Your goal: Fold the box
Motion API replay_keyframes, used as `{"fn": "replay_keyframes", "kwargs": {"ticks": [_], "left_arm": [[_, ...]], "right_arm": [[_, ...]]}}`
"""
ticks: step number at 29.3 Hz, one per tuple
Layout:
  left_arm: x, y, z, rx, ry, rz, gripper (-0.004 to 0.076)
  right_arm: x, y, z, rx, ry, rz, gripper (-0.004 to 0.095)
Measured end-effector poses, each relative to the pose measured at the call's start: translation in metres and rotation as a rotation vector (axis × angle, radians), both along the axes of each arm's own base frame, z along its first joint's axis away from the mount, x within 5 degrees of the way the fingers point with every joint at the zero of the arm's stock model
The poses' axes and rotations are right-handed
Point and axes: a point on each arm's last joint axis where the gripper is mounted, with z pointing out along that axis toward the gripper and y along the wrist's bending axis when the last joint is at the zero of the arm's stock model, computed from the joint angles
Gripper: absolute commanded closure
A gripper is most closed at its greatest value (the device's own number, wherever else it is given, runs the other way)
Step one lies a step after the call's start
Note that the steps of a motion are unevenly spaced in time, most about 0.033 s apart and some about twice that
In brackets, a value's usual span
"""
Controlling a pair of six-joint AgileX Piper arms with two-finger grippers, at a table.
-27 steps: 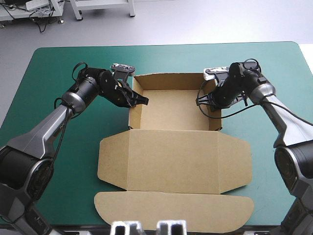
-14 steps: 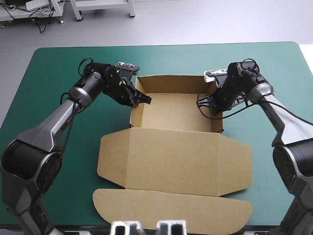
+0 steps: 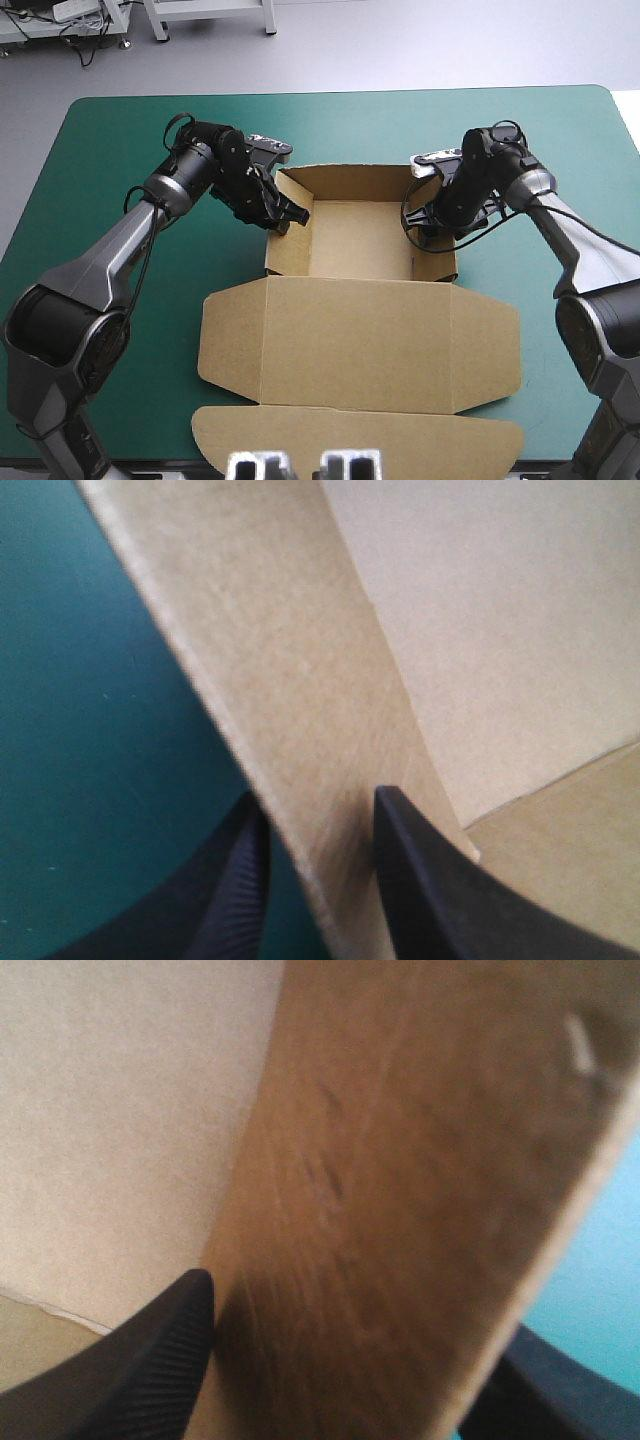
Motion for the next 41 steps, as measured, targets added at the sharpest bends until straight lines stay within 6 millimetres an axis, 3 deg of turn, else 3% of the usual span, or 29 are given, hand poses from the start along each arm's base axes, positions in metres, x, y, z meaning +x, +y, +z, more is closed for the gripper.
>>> {"fn": "replay_keyframes", "kwargs": {"ticks": [11,17,22,25,29,32,35,39,41], "left_arm": [[-0.002,0.004,0.004,0.035,-0.005,-0.006,0.0325],[-0.005,0.008,0.037,0.017,-0.108,-0.005,0.0325],[-0.012,0.013,0.069,0.001,-0.203,-0.001,0.0331],[-0.021,0.018,0.087,-0.005,-0.253,0.002,0.0429],[-0.039,0.028,0.113,-0.018,-0.327,-0.015,0.0717],[-0.062,0.038,0.136,-0.025,-0.399,-0.049,0.0729],[-0.086,0.052,0.151,-0.009,-0.457,-0.062,0.0731],[-0.120,0.073,0.155,0.033,-0.494,-0.054,0.0732],[-0.138,0.081,0.152,0.037,-0.497,-0.053,0.0731]], "right_arm": [[0.008,0.003,0.031,0.029,-0.074,0.005,0.0207],[0.012,0.007,0.054,0.083,-0.139,0.003,0.0208],[0.002,0.005,0.078,0.096,-0.201,0.020,0.0208],[-0.010,0.000,0.097,0.089,-0.255,0.024,0.0208],[-0.034,-0.007,0.131,0.105,-0.346,0.027,0.0223],[-0.059,-0.013,0.160,0.126,-0.428,0.039,0.0307],[-0.083,-0.019,0.179,0.142,-0.488,0.059,0.0467],[-0.110,-0.026,0.183,0.147,-0.504,0.073,0.0725],[-0.121,-0.028,0.178,0.137,-0.493,0.088,0.0801]]}}
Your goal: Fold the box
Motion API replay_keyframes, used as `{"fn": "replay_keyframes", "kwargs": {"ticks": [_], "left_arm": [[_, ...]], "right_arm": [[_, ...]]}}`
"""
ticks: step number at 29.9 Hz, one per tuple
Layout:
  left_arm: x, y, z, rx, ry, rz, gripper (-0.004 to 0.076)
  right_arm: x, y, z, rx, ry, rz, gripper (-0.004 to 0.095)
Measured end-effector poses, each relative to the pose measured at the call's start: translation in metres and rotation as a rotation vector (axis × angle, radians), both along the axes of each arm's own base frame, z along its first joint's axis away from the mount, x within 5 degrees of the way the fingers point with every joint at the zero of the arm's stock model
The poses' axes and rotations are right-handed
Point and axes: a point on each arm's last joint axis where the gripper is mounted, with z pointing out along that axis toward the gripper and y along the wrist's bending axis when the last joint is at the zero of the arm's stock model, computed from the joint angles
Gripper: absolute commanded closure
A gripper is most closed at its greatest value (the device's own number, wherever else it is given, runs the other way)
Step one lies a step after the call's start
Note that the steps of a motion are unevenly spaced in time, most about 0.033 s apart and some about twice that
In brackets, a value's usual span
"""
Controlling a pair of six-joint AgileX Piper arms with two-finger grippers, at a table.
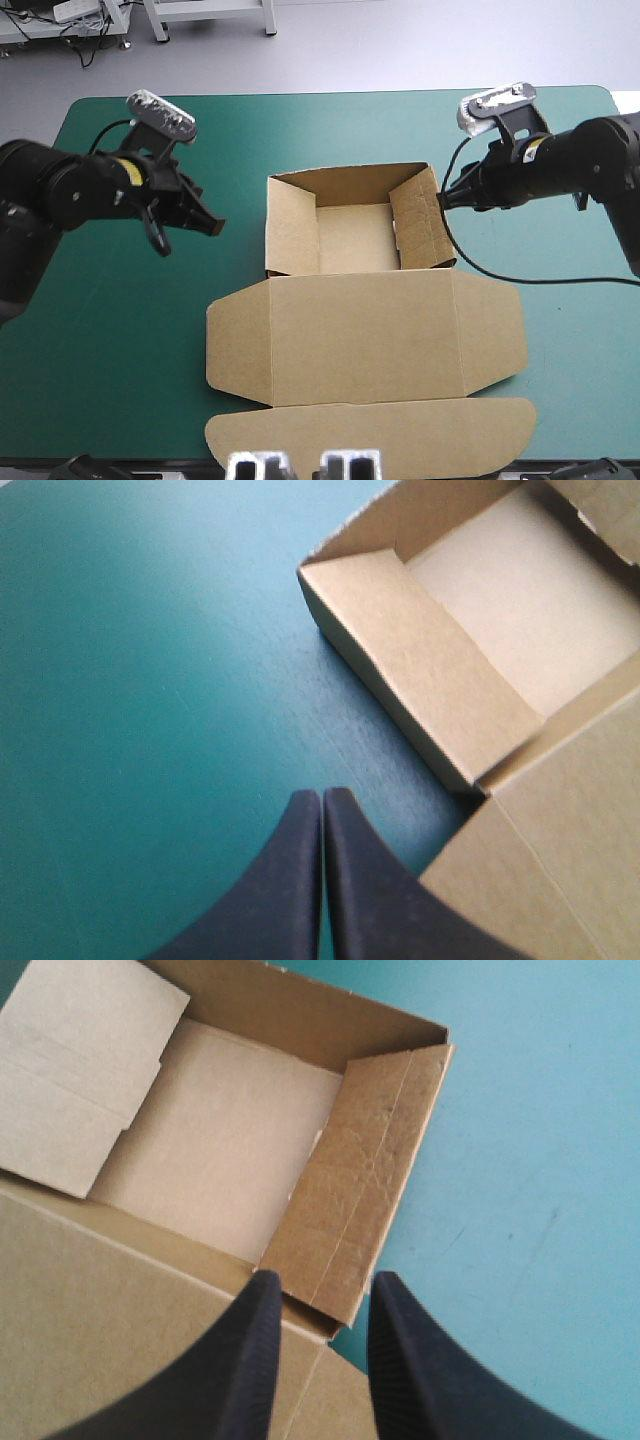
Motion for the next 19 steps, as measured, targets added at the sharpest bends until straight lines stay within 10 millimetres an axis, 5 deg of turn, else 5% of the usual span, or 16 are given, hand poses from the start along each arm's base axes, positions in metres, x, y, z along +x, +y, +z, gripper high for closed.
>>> {"fn": "replay_keyframes", "kwargs": {"ticks": [5,12,19], "left_arm": [[-0.045,0.021,-0.022,-0.002,0.031,0.024,0.0732],[-0.082,0.038,-0.089,0.034,0.193,0.078,0.0732],[-0.118,0.061,-0.127,0.034,0.216,0.204,0.0731]], "right_arm": [[-0.011,-0.004,-0.018,-0.025,0.033,0.009,0.0741],[0.008,-0.001,-0.047,-0.059,0.068,-0.003,0.0377],[0.036,0.006,-0.068,-0.058,0.074,-0.015,0.0334]]}}
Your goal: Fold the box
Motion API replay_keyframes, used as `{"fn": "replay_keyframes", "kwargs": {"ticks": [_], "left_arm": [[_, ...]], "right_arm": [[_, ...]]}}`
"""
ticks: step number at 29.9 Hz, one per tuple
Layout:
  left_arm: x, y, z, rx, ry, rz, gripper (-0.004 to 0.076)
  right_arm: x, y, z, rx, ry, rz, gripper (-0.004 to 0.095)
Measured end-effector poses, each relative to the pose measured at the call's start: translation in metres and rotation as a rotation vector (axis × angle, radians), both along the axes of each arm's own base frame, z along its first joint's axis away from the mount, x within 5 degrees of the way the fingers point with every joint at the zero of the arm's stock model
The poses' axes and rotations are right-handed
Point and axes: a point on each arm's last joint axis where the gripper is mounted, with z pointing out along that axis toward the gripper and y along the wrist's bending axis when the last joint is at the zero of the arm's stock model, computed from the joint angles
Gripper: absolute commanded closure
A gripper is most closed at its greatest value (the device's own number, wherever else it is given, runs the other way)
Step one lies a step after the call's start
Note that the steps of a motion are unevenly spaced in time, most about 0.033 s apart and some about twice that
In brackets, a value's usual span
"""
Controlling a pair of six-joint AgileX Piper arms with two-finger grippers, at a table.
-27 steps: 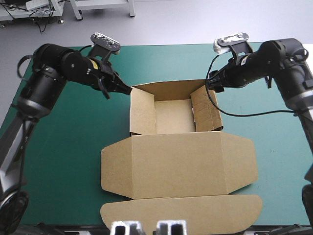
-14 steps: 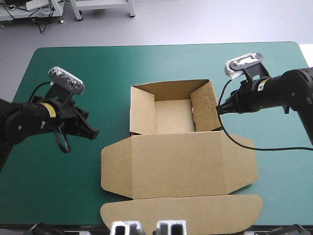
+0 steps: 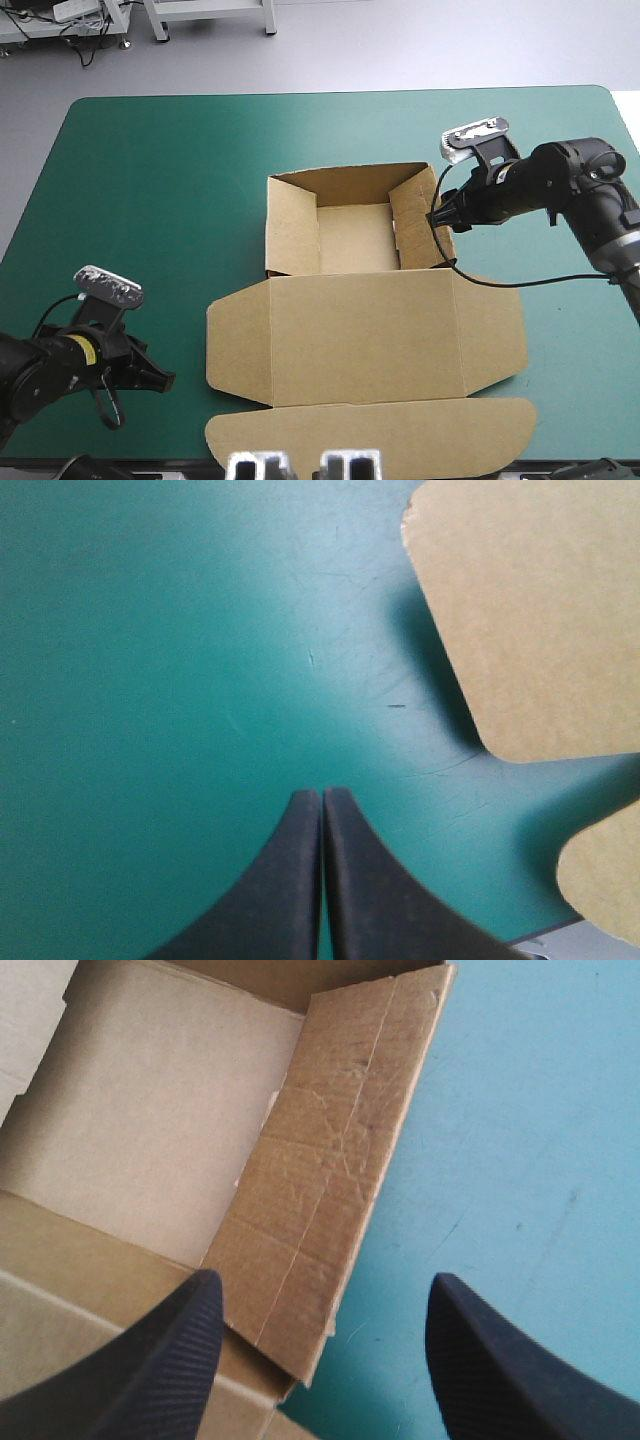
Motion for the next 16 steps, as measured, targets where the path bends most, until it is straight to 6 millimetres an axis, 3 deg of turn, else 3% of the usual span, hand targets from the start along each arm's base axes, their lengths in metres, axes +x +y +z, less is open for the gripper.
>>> {"fn": "replay_keyframes", "kwargs": {"ticks": [6,11,16], "left_arm": [[-0.020,0.006,0.000,-0.066,-0.048,0.011,0.0731],[-0.021,0.005,0.001,-0.090,-0.045,0.022,0.0731],[-0.022,0.004,0.001,-0.106,-0.038,0.023,0.0731]], "right_arm": [[0.035,0.009,-0.040,-0.023,0.089,-0.007,0.0334],[0.066,0.017,-0.085,-0.044,0.163,-0.016,0.0338],[0.087,0.024,-0.108,-0.048,0.227,-0.015,0.0451]]}}
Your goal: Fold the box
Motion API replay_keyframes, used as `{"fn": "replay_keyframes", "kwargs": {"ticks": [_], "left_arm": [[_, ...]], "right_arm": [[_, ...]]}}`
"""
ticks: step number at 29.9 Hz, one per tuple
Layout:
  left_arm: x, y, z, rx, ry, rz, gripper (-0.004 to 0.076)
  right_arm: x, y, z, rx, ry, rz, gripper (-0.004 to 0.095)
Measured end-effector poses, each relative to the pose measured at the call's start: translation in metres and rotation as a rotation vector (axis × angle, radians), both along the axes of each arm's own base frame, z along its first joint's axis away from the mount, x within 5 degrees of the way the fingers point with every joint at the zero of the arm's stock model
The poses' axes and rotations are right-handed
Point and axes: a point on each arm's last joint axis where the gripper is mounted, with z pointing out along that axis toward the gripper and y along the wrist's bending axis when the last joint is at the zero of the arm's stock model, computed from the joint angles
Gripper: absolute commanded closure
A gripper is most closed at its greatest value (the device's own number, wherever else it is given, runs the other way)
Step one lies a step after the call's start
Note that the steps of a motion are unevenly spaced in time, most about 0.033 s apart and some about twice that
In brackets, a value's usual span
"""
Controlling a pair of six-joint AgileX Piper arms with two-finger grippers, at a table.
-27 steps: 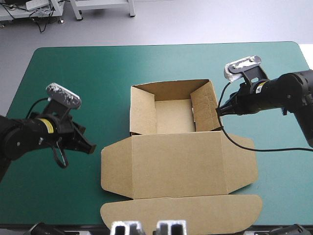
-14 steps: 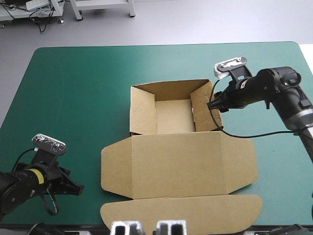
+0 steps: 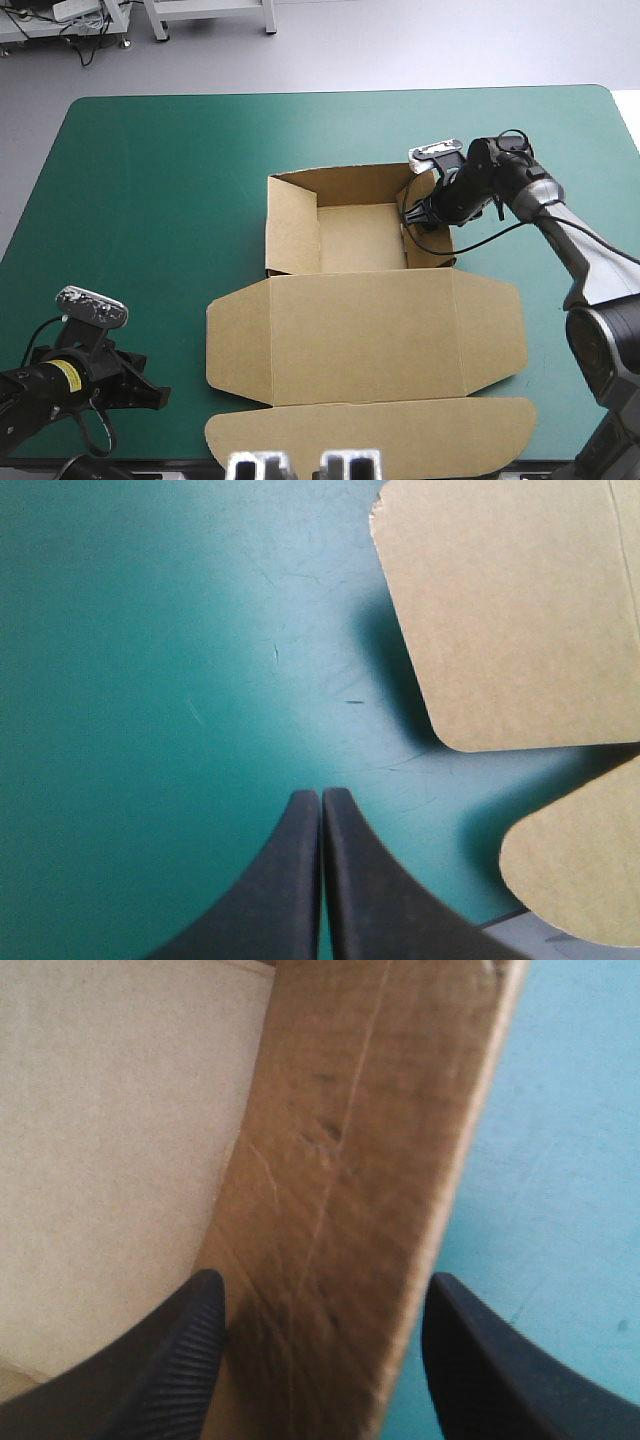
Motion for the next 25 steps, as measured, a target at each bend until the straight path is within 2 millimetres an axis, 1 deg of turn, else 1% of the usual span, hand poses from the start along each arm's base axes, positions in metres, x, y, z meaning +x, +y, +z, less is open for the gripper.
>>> {"fn": "replay_keyframes", "kwargs": {"ticks": [1,3,7,10,12,14,17,20,23,25], "left_arm": [[0.000,0.000,0.000,-0.002,0.001,-0.001,0.0731],[0.000,-0.001,0.000,-0.007,0.003,-0.001,0.0731],[0.000,-0.001,0.000,-0.008,0.004,-0.001,0.0732],[0.000,-0.001,0.000,-0.010,0.005,-0.002,0.0731],[0.000,-0.001,0.000,-0.011,0.005,-0.002,0.0731],[-0.001,-0.001,0.000,-0.016,0.007,-0.004,0.0731],[-0.001,-0.002,0.000,-0.022,0.010,-0.005,0.0732],[-0.001,-0.002,0.000,-0.025,0.013,-0.006,0.0734],[-0.001,-0.002,-0.001,-0.026,0.015,-0.007,0.0734],[-0.001,-0.003,-0.001,-0.032,0.018,-0.009,0.0734]], "right_arm": [[0.002,0.001,-0.002,0.002,0.010,0.000,0.0486],[0.005,0.003,-0.005,0.005,0.032,0.001,0.0609],[0.010,0.004,-0.005,0.001,0.028,0.013,0.0923],[0.015,0.004,0.005,-0.009,-0.011,0.021,0.0928],[0.019,0.001,0.016,-0.011,-0.045,0.020,0.0928],[0.024,-0.006,0.029,-0.020,-0.075,0.021,0.0927],[0.033,-0.031,0.053,-0.039,-0.135,-0.022,0.0928],[0.043,-0.070,0.073,-0.053,-0.199,-0.118,0.0928],[0.049,-0.116,0.084,-0.066,-0.236,-0.234,0.0928],[0.050,-0.150,0.084,-0.083,-0.238,-0.315,0.0927]]}}
